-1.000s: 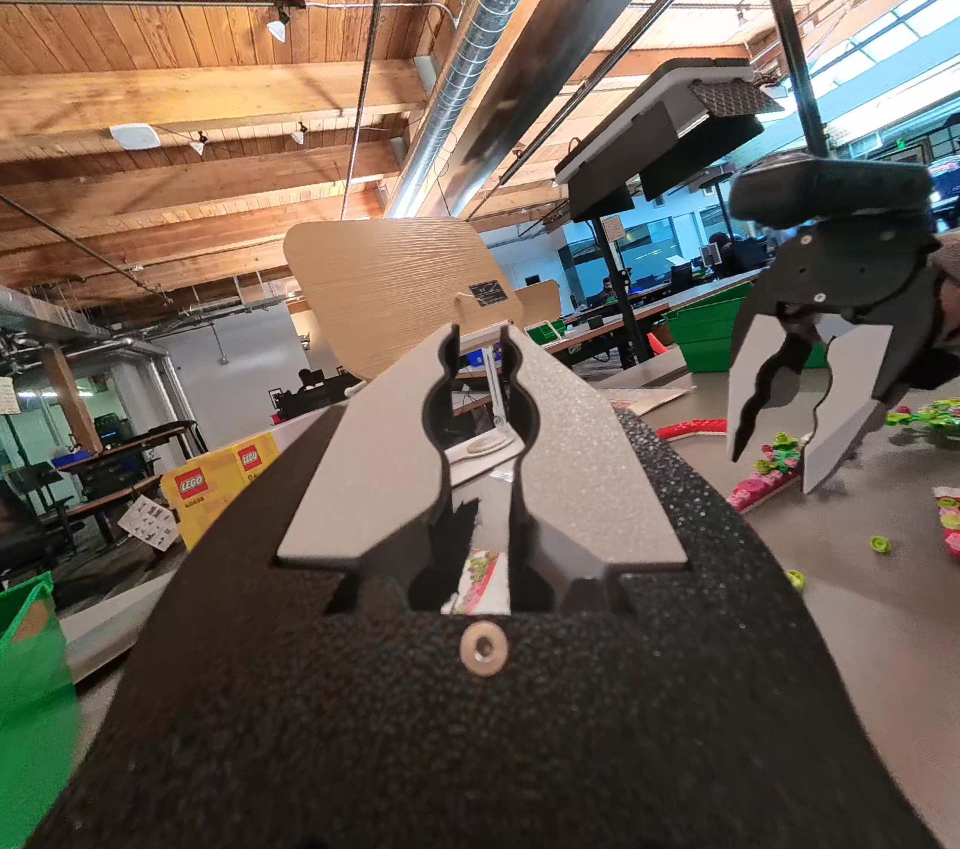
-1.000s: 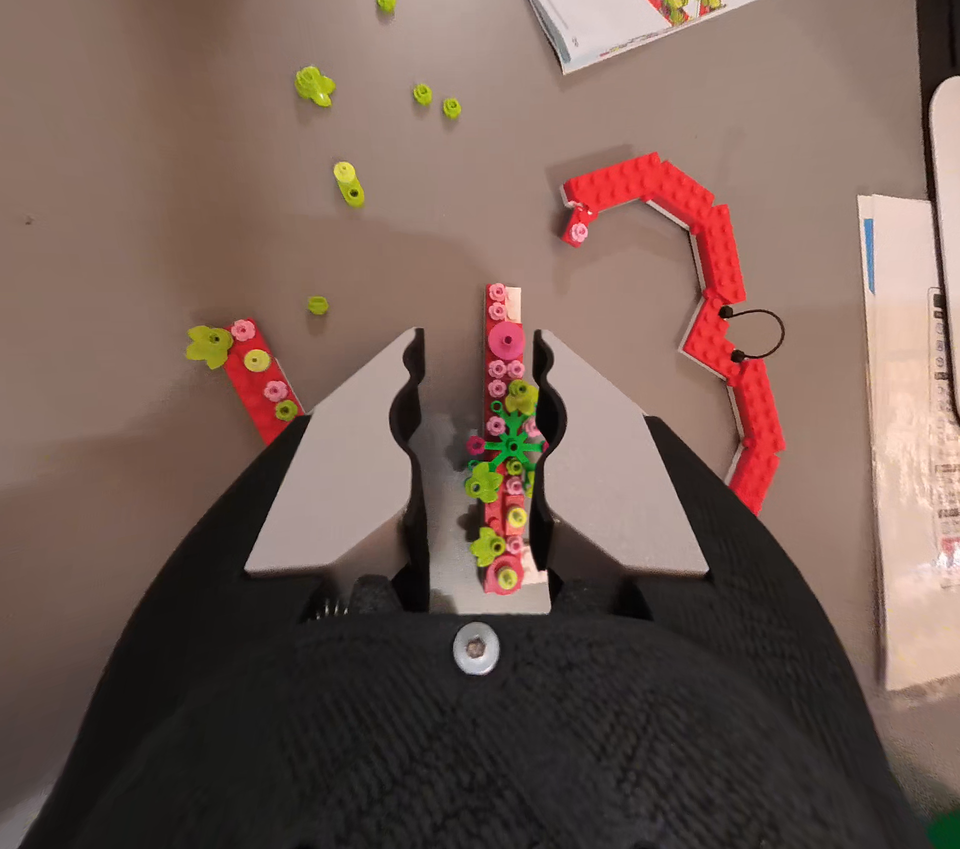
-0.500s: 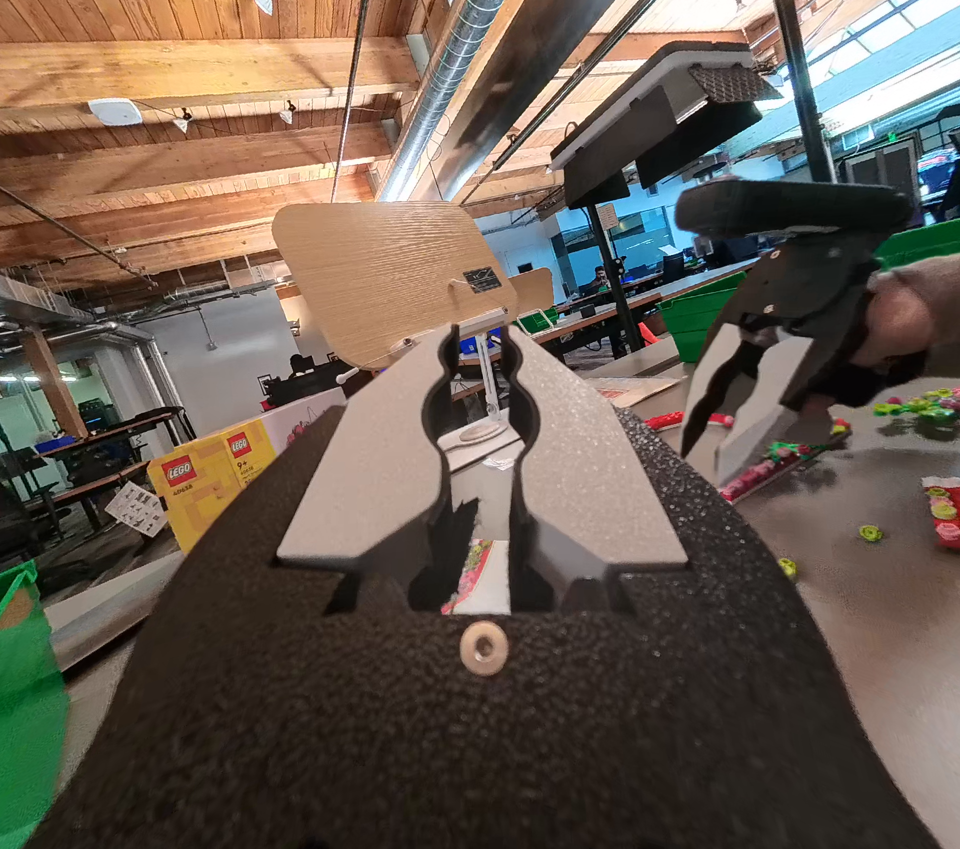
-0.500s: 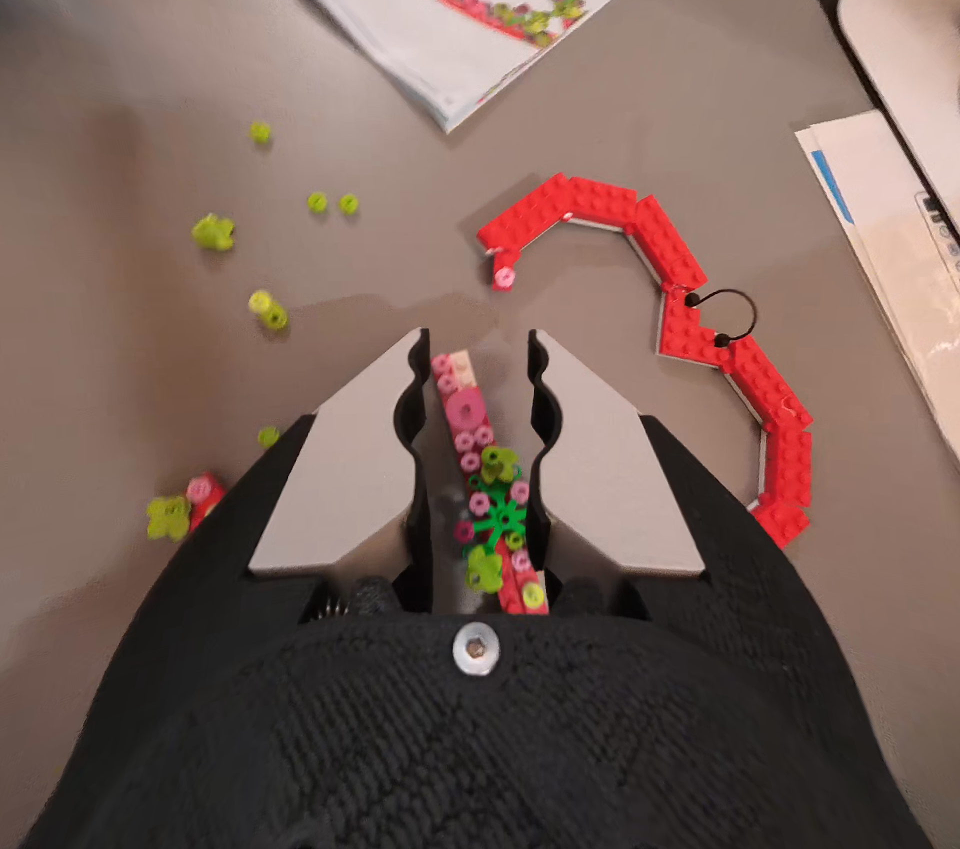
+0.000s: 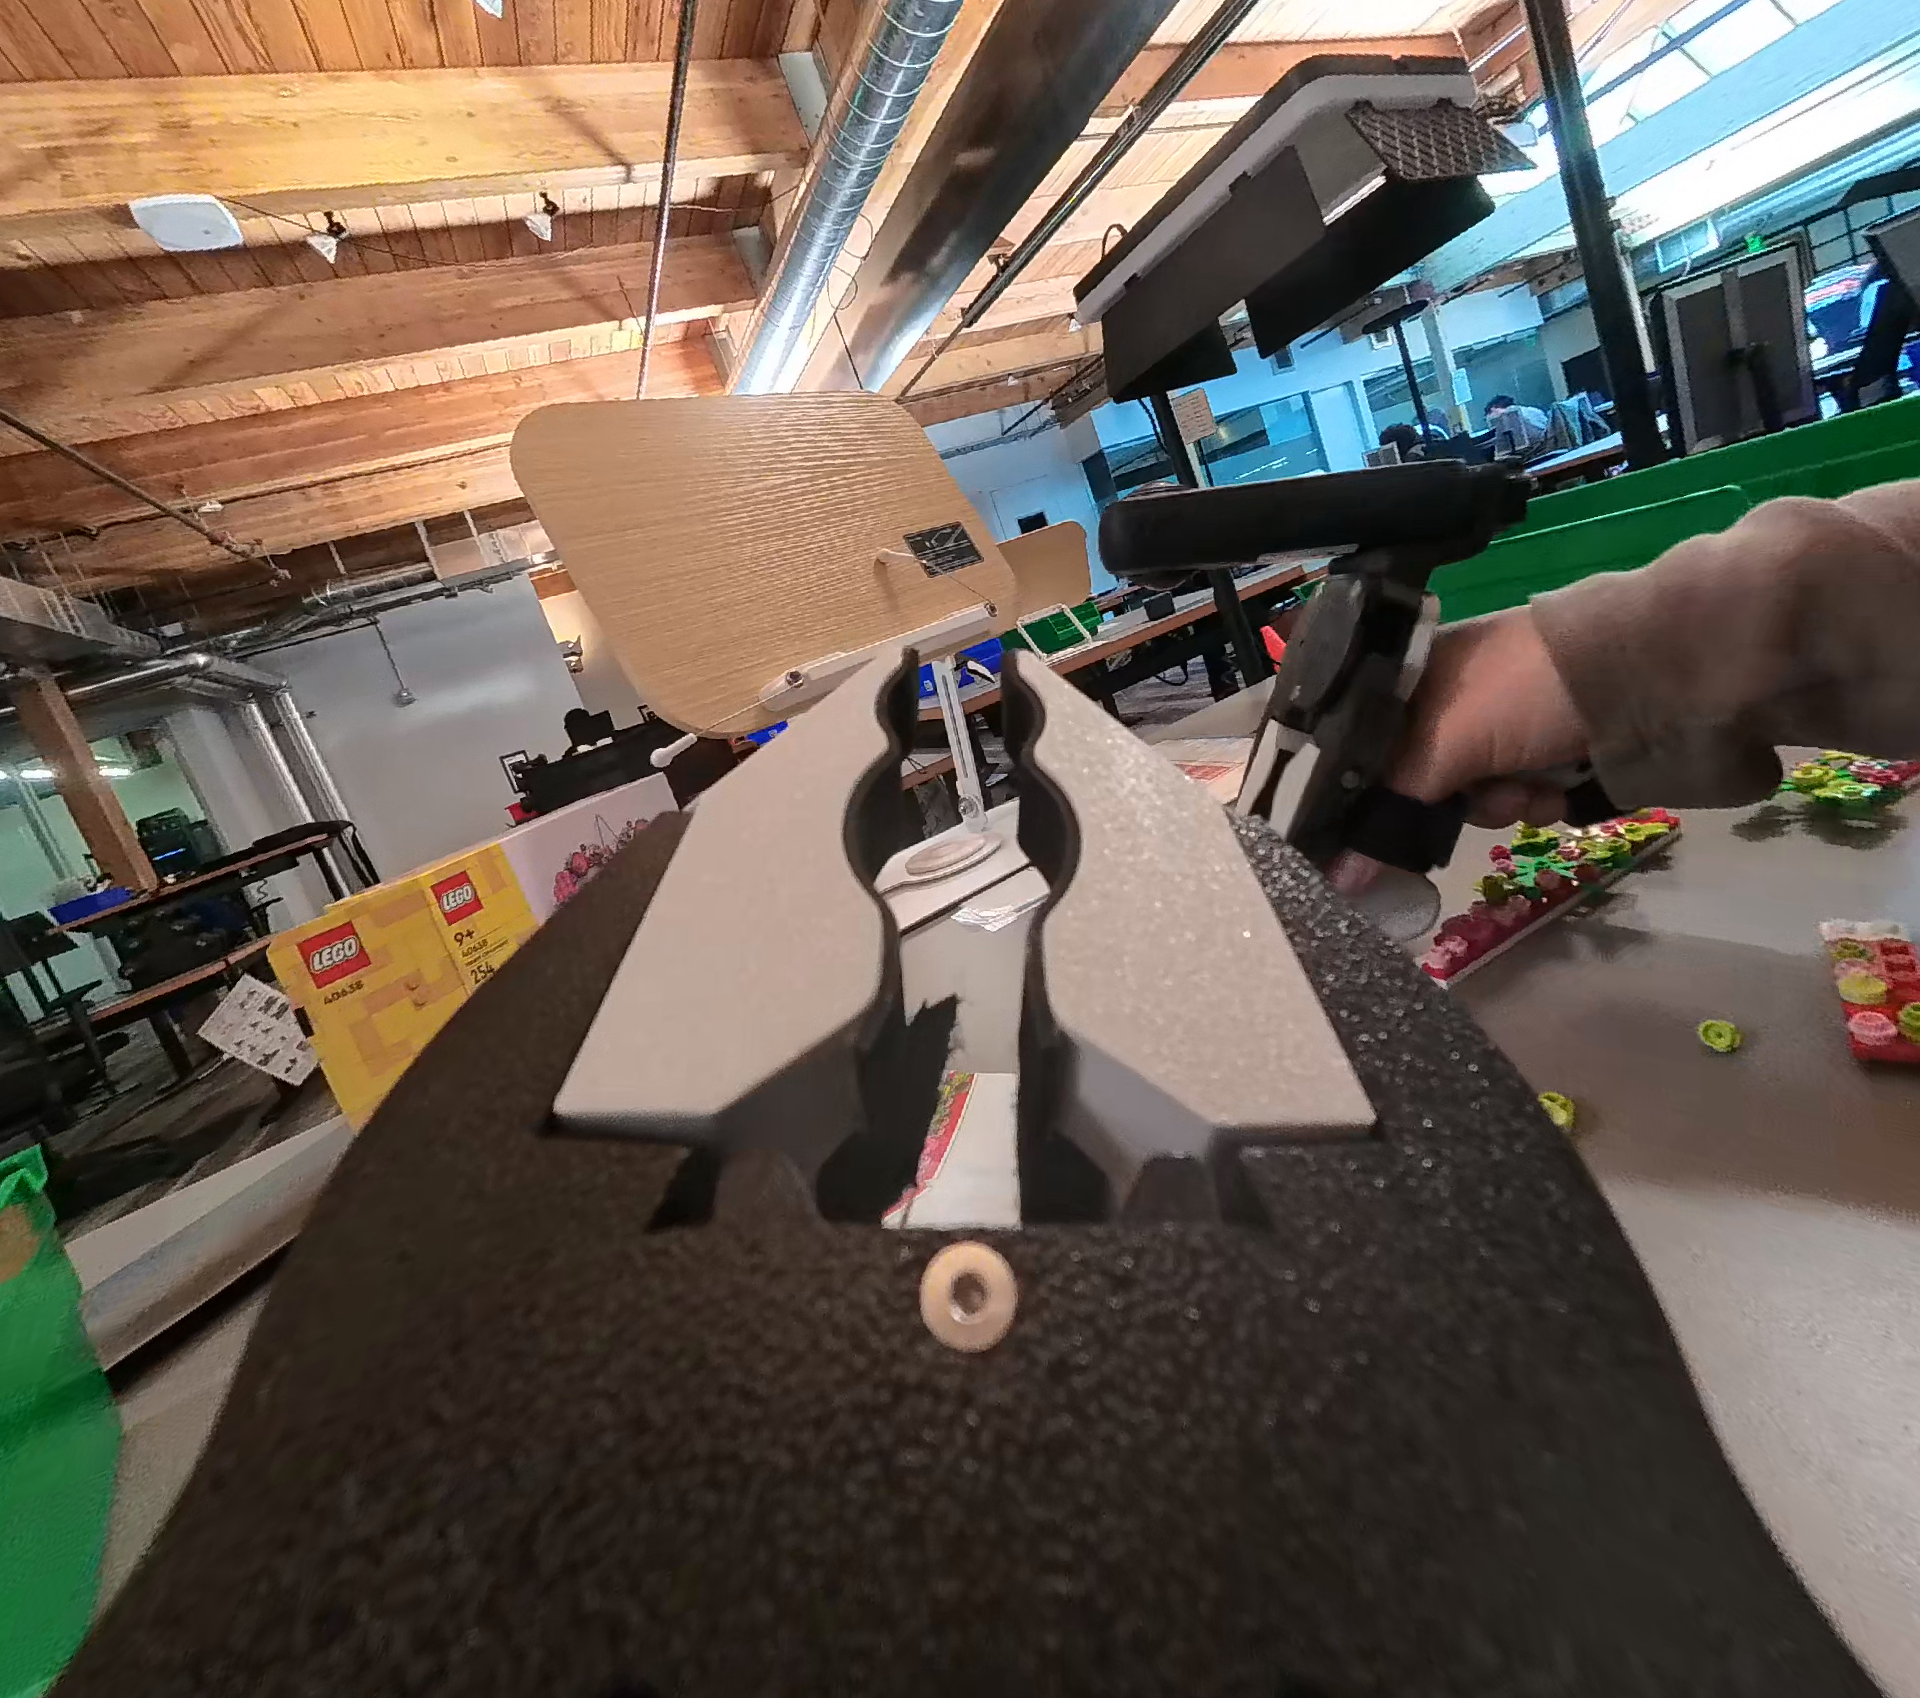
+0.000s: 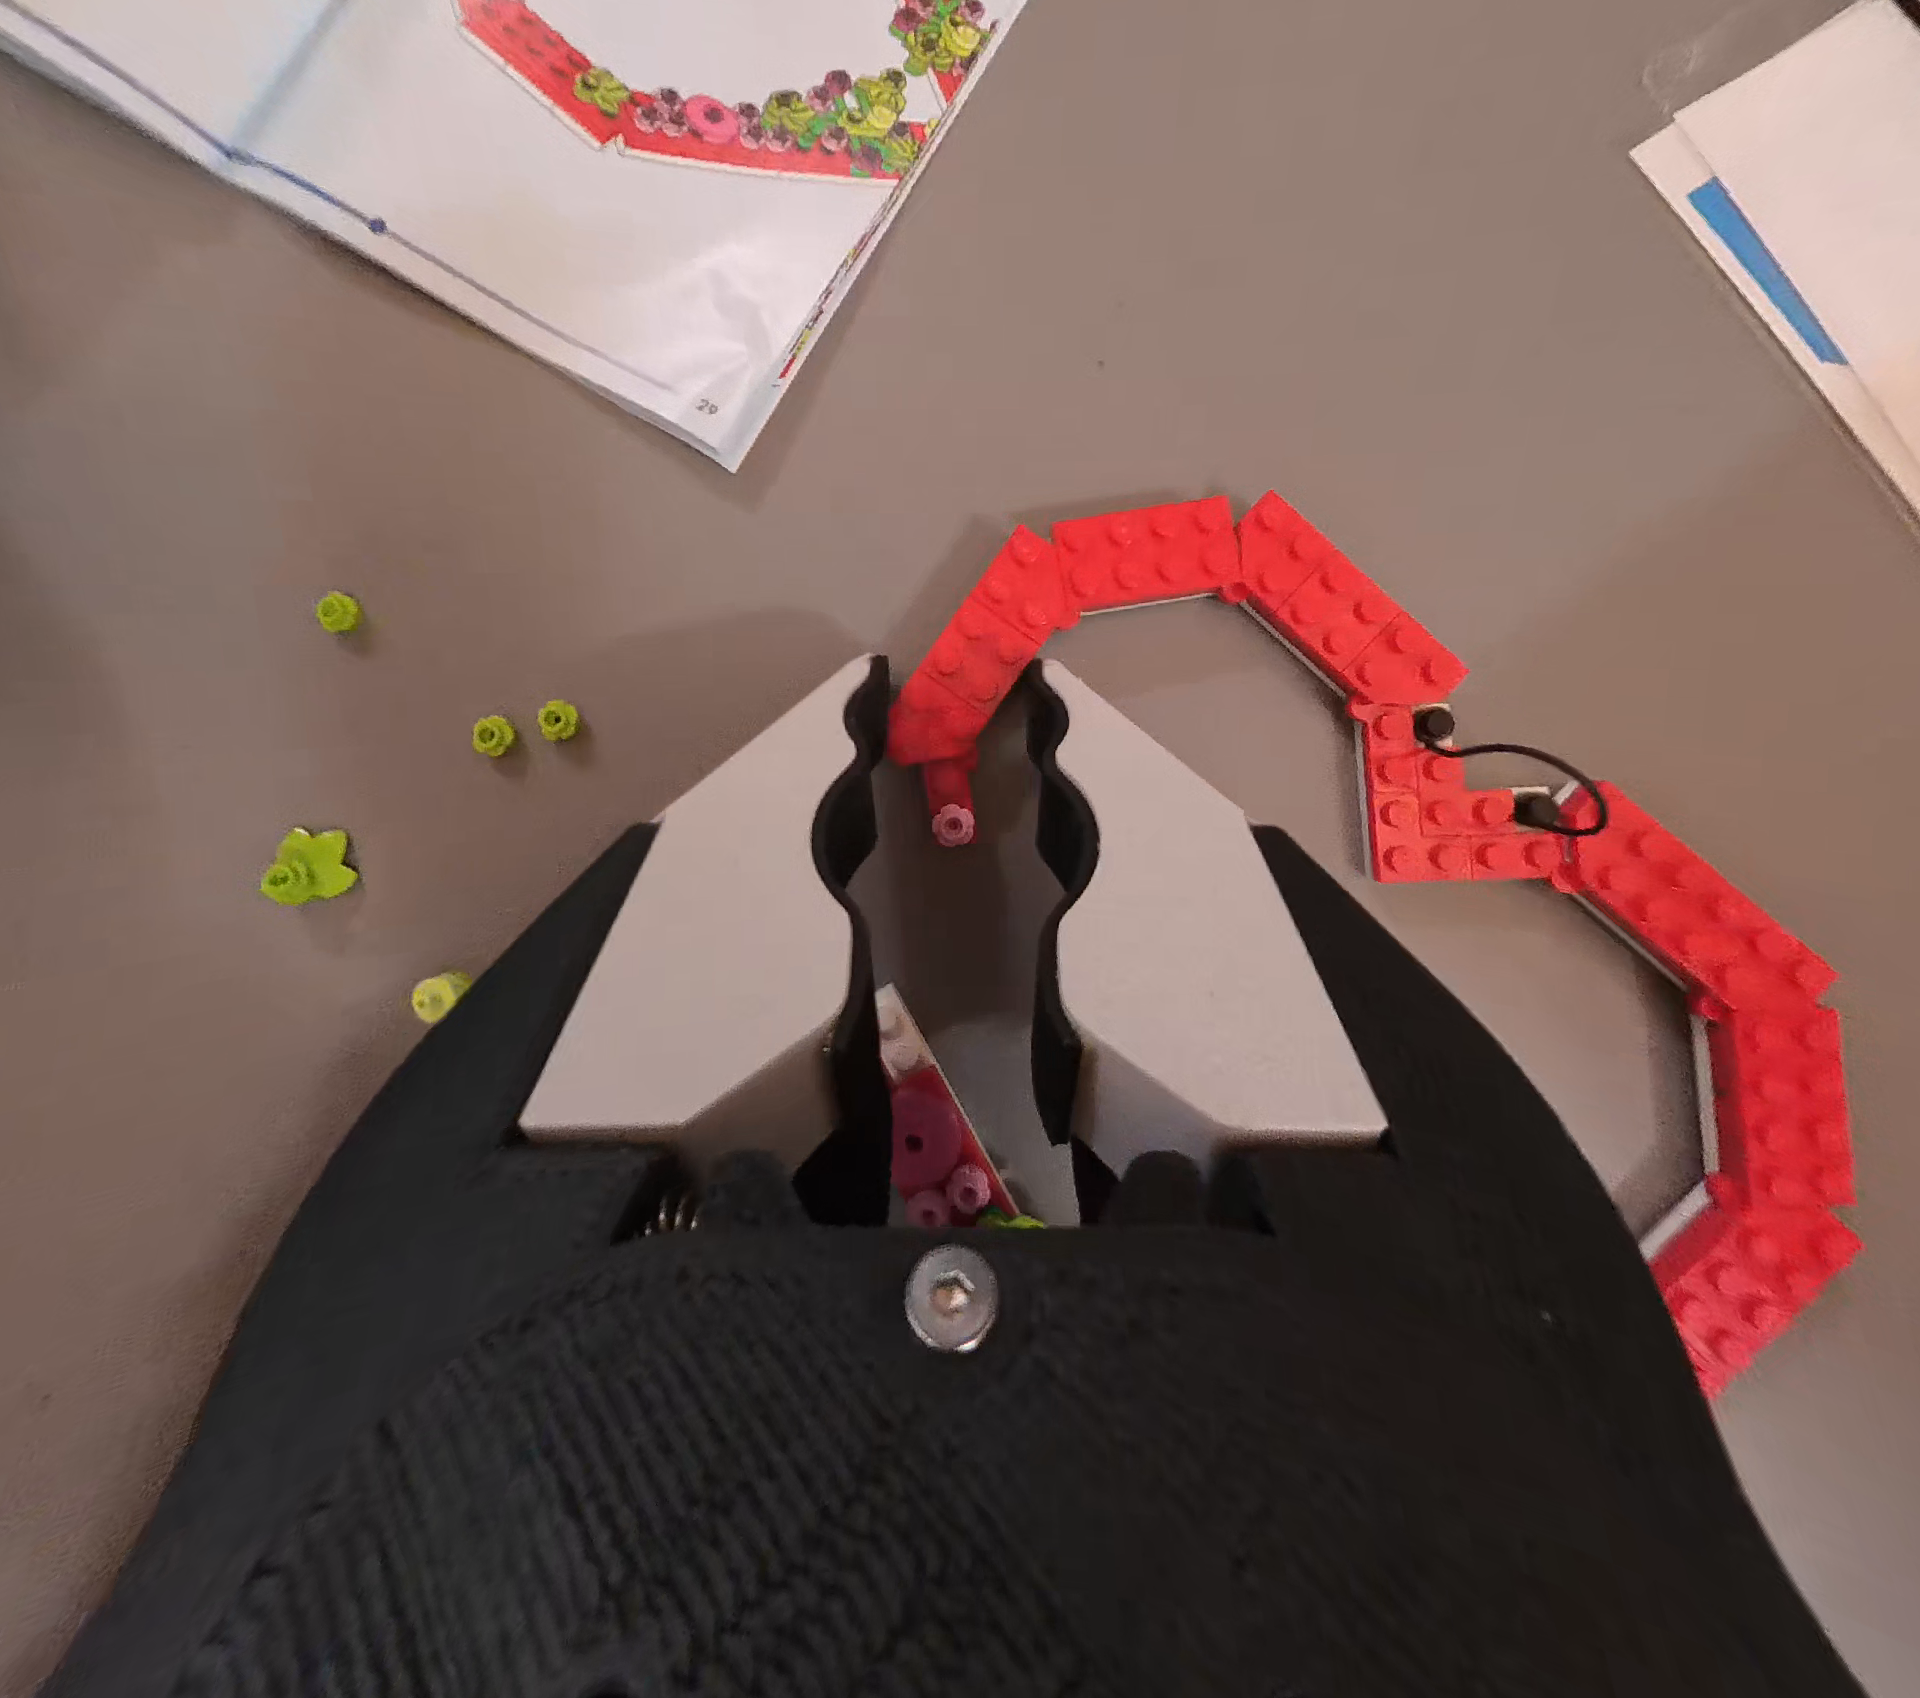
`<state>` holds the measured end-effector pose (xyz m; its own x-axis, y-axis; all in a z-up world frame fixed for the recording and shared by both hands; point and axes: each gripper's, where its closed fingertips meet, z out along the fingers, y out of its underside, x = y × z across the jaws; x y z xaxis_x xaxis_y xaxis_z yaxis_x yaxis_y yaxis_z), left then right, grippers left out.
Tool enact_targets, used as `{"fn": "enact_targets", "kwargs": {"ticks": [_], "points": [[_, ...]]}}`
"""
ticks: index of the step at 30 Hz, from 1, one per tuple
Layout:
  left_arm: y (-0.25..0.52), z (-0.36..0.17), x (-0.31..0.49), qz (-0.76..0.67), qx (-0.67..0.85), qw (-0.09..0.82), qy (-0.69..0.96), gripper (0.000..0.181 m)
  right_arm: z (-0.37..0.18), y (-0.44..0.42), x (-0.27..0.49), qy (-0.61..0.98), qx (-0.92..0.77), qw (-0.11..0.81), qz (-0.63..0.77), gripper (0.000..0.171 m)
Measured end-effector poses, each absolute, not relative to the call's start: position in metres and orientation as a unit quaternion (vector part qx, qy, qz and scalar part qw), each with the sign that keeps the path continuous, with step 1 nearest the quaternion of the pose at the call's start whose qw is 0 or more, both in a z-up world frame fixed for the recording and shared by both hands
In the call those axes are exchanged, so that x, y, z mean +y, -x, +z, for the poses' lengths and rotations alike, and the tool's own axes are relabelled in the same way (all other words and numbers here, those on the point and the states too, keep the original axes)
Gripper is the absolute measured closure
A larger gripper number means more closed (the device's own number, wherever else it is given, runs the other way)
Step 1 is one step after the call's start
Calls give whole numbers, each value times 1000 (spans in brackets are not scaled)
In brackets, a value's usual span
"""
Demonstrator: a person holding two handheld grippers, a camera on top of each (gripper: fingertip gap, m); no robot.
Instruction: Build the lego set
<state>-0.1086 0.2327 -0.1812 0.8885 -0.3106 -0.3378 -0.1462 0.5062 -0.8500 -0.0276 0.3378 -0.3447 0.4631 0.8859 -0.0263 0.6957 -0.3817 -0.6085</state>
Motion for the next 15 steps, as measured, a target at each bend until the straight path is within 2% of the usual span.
{"fn": "enact_targets", "kwargs": {"ticks": [13, 15], "points": [[108, -184, 235, -57, 231, 831, 502, 170, -344, 6, 276, 660, -686, 250, 176, 153], [107, -186, 236, -59, 233, 828, 506, 169, -339, 0, 272, 655, -688, 255, 181, 141]]}}
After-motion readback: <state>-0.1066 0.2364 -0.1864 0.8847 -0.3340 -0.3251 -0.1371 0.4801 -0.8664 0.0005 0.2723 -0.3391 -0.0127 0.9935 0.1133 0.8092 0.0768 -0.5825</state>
